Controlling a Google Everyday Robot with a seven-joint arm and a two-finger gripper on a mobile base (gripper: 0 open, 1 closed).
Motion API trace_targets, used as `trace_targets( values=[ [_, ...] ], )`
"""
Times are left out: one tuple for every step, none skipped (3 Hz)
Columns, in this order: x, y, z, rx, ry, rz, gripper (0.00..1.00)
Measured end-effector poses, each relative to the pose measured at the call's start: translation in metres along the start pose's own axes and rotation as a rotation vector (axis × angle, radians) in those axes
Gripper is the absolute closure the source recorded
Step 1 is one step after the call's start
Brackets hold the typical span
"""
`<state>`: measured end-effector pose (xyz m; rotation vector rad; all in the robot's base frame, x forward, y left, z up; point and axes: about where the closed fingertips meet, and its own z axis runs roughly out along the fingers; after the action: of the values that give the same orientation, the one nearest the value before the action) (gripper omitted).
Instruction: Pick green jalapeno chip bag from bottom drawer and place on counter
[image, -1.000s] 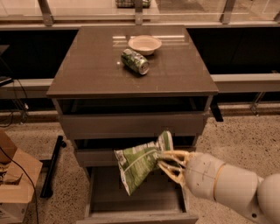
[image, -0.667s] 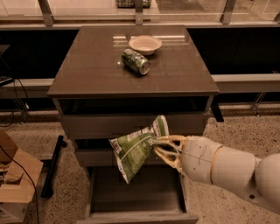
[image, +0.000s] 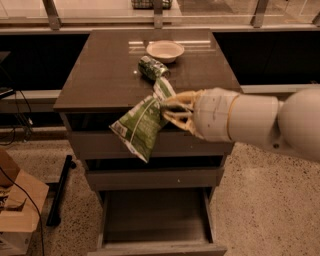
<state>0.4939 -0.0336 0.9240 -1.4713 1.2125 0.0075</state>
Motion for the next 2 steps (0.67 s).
trace_targets(
  values=[
    [-0.015, -0.041, 0.021, 0.0, -0.034, -0.037, 1.0],
    [-0.017, -0.084, 0.053, 0.012, -0.06, -0.026, 1.0]
  ],
)
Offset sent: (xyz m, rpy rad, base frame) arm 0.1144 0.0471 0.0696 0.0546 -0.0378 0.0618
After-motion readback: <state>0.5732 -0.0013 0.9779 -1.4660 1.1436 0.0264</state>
